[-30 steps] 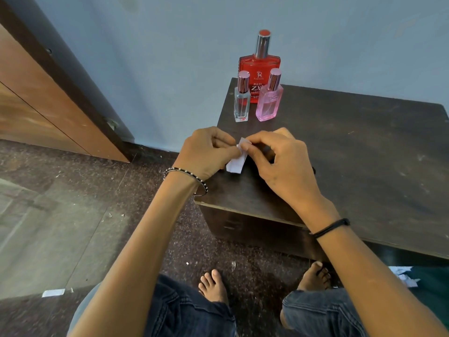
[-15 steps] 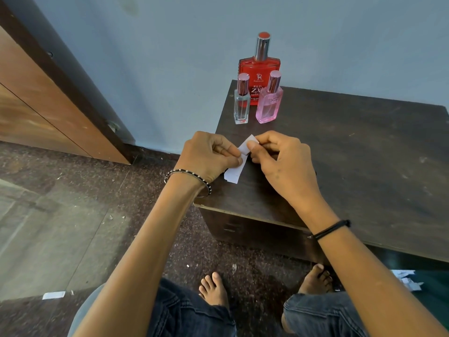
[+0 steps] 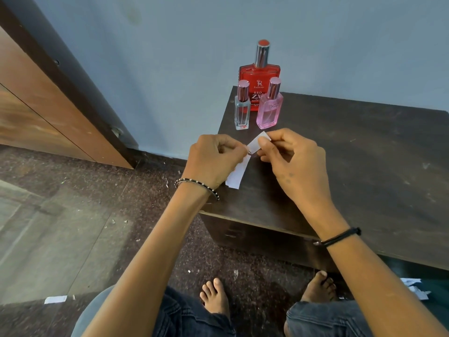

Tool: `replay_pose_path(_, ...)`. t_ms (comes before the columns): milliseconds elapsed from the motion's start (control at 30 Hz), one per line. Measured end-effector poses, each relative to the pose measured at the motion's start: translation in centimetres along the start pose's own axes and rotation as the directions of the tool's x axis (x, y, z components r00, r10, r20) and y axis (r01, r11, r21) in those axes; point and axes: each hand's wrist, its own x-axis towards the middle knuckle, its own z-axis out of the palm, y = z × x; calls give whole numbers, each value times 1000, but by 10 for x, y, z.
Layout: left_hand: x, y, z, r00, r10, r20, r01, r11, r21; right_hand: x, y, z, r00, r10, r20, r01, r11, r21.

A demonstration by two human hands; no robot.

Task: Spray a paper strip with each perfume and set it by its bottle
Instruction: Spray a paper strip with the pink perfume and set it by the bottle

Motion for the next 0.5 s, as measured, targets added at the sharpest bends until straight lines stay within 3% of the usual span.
replay_pose_path(133, 1, 16, 14, 993, -103, 57, 117, 932, -343, 1, 0, -12, 996, -87, -7, 87, 996, 16)
replay_pose_path(233, 4, 24, 24, 988, -102, 115, 146, 852, -503, -2, 4, -16, 993, -106, 56, 104, 994, 42)
replay_pose_path(400, 5, 26, 39, 987, -138, 88, 163, 838, -520, 2, 9, -23, 997, -30, 75, 27, 998, 52)
replay_pose_path(500, 7, 24, 44, 989, -140, 46, 144, 853, -501, 5, 8, -22, 998, 48, -30, -46, 997, 67)
